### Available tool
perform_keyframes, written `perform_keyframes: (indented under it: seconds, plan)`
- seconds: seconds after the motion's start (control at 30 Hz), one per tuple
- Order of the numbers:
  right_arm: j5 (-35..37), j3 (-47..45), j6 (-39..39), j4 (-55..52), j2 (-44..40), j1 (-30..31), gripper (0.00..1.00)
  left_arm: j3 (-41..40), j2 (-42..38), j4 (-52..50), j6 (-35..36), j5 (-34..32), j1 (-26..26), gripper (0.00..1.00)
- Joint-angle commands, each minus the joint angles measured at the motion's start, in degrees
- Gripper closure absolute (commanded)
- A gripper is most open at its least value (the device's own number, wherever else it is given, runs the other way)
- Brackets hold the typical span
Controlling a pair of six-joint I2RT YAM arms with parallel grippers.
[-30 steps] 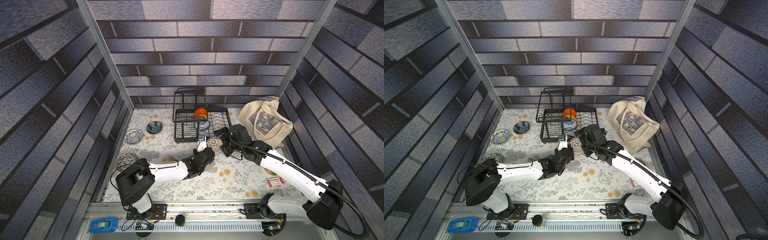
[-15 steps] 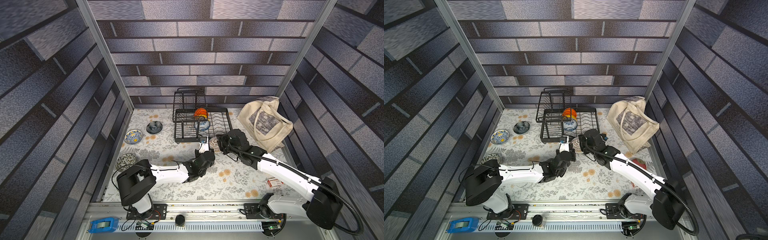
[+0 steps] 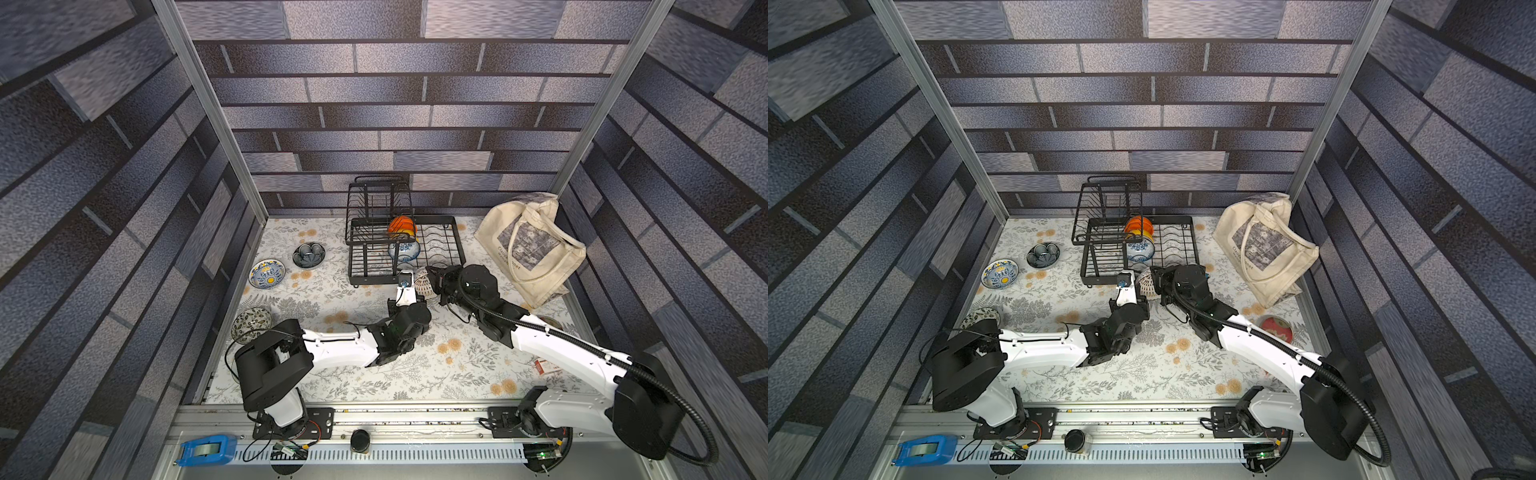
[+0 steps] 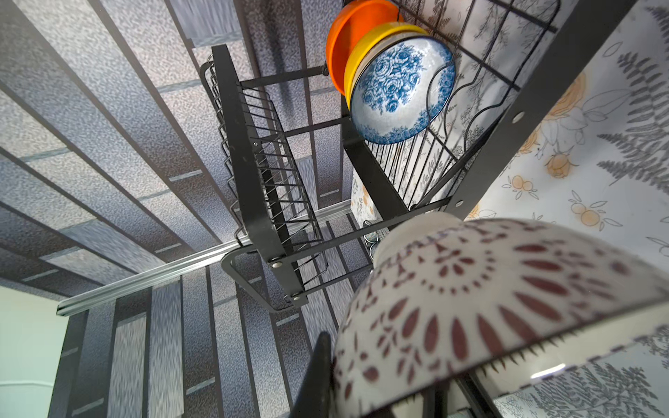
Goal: Load bowls into a dish rack
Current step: Pick up the bowl from the center of the table, then place the bowl in the dish rack.
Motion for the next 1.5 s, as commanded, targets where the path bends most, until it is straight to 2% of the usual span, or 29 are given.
perform_keyframes:
  seconds: [0.0, 0.17, 0.43, 0.47, 0.57, 0.6, 0.77, 1.0, 1.13, 1.23, 1.3, 1.47]
  plan:
    - [1.8, -0.8, -5.5, 10.8, 0.8, -1.7, 1.00, 1.1, -2.4, -0.7, -0.1, 2.2, -1.4, 0.73]
    - [0.6, -1.3, -7.6, 17.3, 1.6, -2.0, 1.00, 0.7, -3.9, -4.6, -4.4, 2.7, -0.2, 0.48]
    - [-0.4, -2.0, -11.5, 22.9, 1.6, -2.9, 1.00, -1.2, -7.9, -9.1, -9.0, 3.9, 1.9, 0.29]
    - [-0.3, -2.1, -12.1, 23.2, 1.5, -3.1, 1.00, -1.5, -8.7, -9.8, -9.5, 4.0, 2.0, 0.24]
    - [-0.9, -2.7, -14.0, 24.8, 1.2, -4.1, 1.00, -3.0, -11.7, -12.4, -11.3, 4.9, 3.1, 0.03]
    - [-1.1, -3.0, -14.3, 25.2, 1.2, -4.5, 1.00, -3.4, -13.0, -13.7, -12.0, 5.5, 3.8, 0.00]
    - [-2.0, -5.2, -15.1, 28.1, 1.7, -7.6, 1.00, -4.9, -19.9, -20.8, -12.9, 10.5, 8.1, 0.00]
    - [-4.9, -3.4, -14.7, 27.6, 6.8, -12.4, 1.00, -5.3, -27.7, -30.6, -14.3, 23.3, 19.5, 0.00]
    - [-6.7, 0.1, -13.9, 28.0, 12.2, -13.0, 1.00, -4.0, -29.5, -37.3, -15.4, 30.0, 25.2, 0.00]
    - [-7.5, 2.7, -14.0, 30.2, 16.5, -13.0, 1.00, -5.1, -31.0, -37.2, -15.9, 36.2, 29.2, 0.00]
    - [-8.2, 4.9, -13.9, 30.2, 19.3, -13.0, 1.00, -6.2, -31.1, -35.2, -17.1, 42.9, 32.6, 0.00]
    - [-8.7, 9.1, -13.9, 30.4, 24.8, -13.0, 1.00, -4.1, -28.8, -38.6, -18.2, 48.9, 36.1, 0.00]
